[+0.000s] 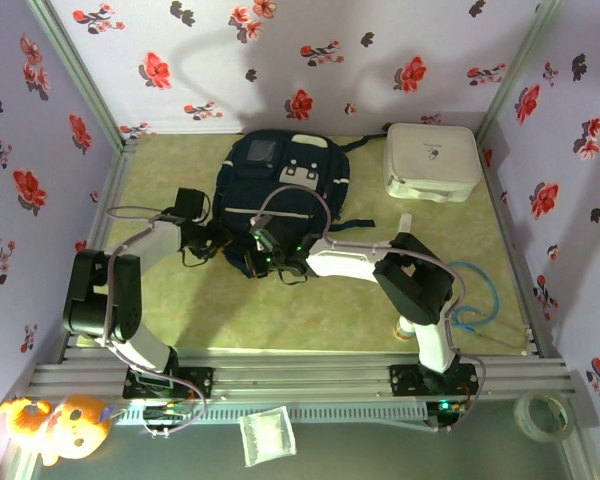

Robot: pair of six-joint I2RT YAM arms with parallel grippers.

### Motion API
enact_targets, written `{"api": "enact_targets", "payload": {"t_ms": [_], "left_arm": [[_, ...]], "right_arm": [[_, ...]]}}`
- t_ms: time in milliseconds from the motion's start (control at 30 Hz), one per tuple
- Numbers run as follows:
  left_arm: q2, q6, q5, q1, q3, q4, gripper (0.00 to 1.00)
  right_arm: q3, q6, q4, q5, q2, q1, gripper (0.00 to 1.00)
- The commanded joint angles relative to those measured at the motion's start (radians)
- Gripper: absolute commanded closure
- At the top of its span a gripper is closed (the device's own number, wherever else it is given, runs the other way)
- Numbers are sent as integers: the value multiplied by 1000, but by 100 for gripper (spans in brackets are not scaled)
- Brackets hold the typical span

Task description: Pack books, pencil case, and school supplies into a backpack

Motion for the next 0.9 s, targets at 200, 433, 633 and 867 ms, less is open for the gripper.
{"api": "enact_targets", "payload": {"t_ms": [200, 433, 633, 867], "left_arm": [[-2, 7, -86, 1, 34, -21, 92], [-6, 19, -90, 1, 26, -17, 93], [-30, 45, -74, 1, 26, -18, 93], [-104, 168, -93, 1, 62, -80, 85]], "right_arm": [[-106, 7, -113, 140, -146, 8, 100], [-311, 69, -143, 266, -276, -34, 100], [-320, 87, -144, 268, -293, -69, 100], [-311, 123, -58, 204, -284, -95, 100]]}}
